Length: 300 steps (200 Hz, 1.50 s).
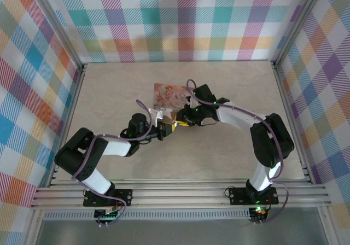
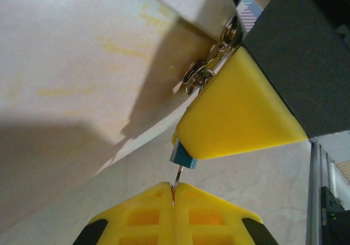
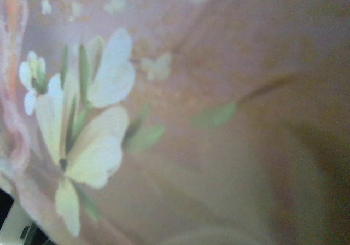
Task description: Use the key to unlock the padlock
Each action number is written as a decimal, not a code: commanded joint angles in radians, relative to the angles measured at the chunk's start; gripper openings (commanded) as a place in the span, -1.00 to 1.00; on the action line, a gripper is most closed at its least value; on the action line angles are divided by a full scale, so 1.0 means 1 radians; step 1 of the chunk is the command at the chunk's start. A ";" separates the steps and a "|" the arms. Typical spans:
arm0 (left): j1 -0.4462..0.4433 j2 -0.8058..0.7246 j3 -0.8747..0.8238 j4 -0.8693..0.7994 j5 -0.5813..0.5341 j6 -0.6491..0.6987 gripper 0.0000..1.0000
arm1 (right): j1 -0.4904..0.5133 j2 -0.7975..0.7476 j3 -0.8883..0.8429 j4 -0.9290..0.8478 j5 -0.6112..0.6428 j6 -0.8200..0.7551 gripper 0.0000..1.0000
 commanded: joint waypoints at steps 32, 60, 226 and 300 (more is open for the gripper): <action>-0.024 0.099 -0.146 0.163 -0.069 -0.006 -1.00 | 0.076 0.063 -0.172 0.233 0.030 0.131 -0.92; -0.032 0.140 -0.155 0.173 -0.087 -0.013 -1.00 | 0.088 0.078 -0.191 0.268 0.054 0.156 -0.58; -0.033 0.011 -0.175 -0.045 -0.181 0.012 -1.00 | 0.235 -0.055 -0.216 0.190 0.563 0.088 0.25; -0.032 -0.253 -0.172 -0.369 -0.269 0.070 -1.00 | 0.310 0.099 -0.030 0.044 0.850 0.048 0.18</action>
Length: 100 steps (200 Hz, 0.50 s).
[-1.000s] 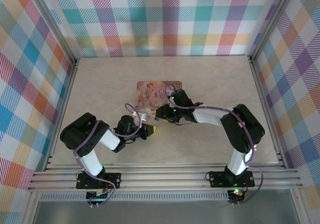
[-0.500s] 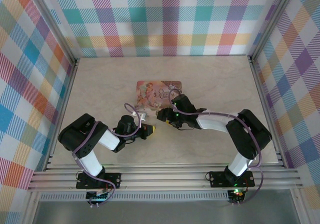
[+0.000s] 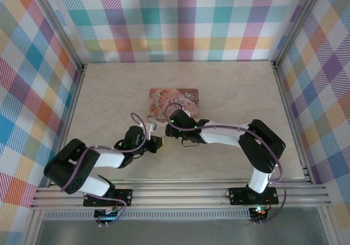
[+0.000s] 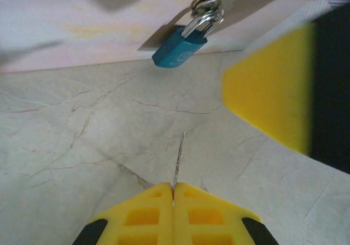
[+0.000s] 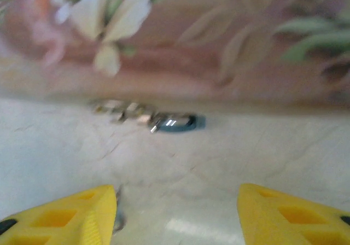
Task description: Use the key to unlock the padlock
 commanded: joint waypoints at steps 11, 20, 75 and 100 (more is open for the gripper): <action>-0.006 -0.103 -0.007 -0.158 -0.044 0.048 -1.00 | 0.009 0.091 0.097 -0.099 0.120 -0.013 0.18; -0.006 -0.129 -0.008 -0.174 -0.048 0.051 -1.00 | 0.008 0.109 0.116 -0.104 0.130 -0.014 0.17; -0.006 -0.243 -0.038 -0.224 -0.070 0.062 -1.00 | 0.008 0.172 0.220 -0.140 0.164 -0.056 0.09; -0.006 -0.274 -0.047 -0.237 -0.070 0.063 -1.00 | 0.009 0.196 0.259 -0.162 0.170 -0.070 0.06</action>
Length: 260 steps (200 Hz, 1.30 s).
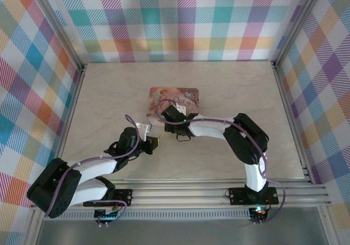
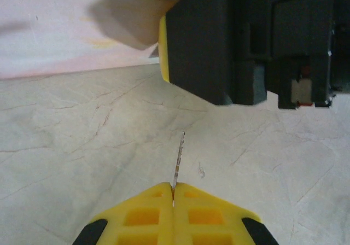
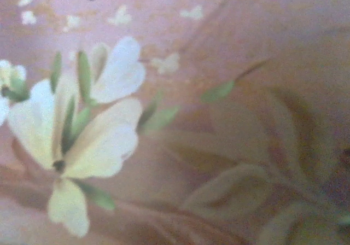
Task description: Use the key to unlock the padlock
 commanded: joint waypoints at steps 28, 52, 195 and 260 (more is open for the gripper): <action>-0.006 -0.056 -0.030 -0.042 -0.010 0.032 -1.00 | 0.008 0.051 0.082 -0.041 0.032 -0.050 -0.16; -0.006 -0.076 -0.032 -0.058 -0.008 0.042 -1.00 | 0.004 0.056 0.088 -0.036 0.027 -0.071 -0.39; -0.002 -0.030 0.074 -0.019 0.162 0.106 -1.00 | -0.139 -0.197 0.018 -0.153 -0.430 -0.253 -1.00; 0.001 0.090 0.161 0.089 0.318 0.098 -1.00 | -0.243 -0.255 0.026 -0.200 -0.794 -0.263 -1.00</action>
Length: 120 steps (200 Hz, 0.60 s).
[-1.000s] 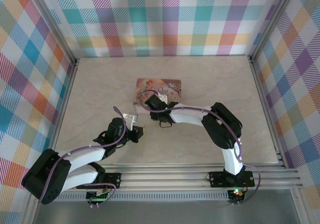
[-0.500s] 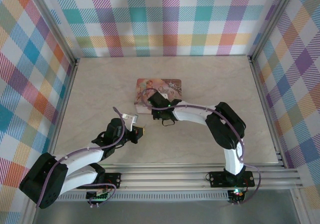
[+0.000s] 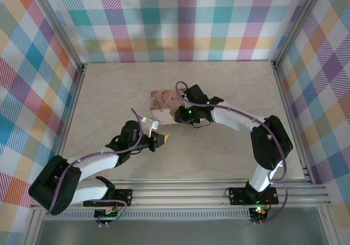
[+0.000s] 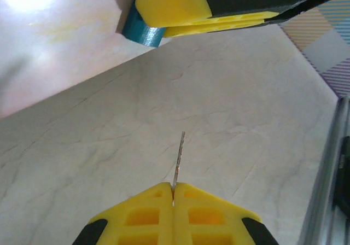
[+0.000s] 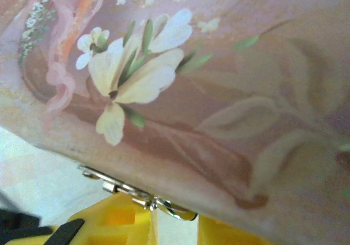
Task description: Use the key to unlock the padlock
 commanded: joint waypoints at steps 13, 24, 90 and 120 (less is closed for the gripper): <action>0.003 0.060 0.051 0.111 0.102 -0.009 -1.00 | -0.027 -0.038 0.031 -0.047 -0.241 -0.045 -1.00; 0.008 0.077 0.059 0.122 0.114 -0.017 -1.00 | -0.036 -0.043 0.034 -0.053 -0.269 -0.050 -1.00; 0.079 0.129 0.064 0.205 0.233 -0.093 -1.00 | -0.070 -0.084 -0.030 0.045 -0.361 -0.039 -1.00; 0.125 0.173 0.043 0.307 0.290 -0.177 -1.00 | -0.072 -0.094 -0.078 0.120 -0.362 -0.016 -1.00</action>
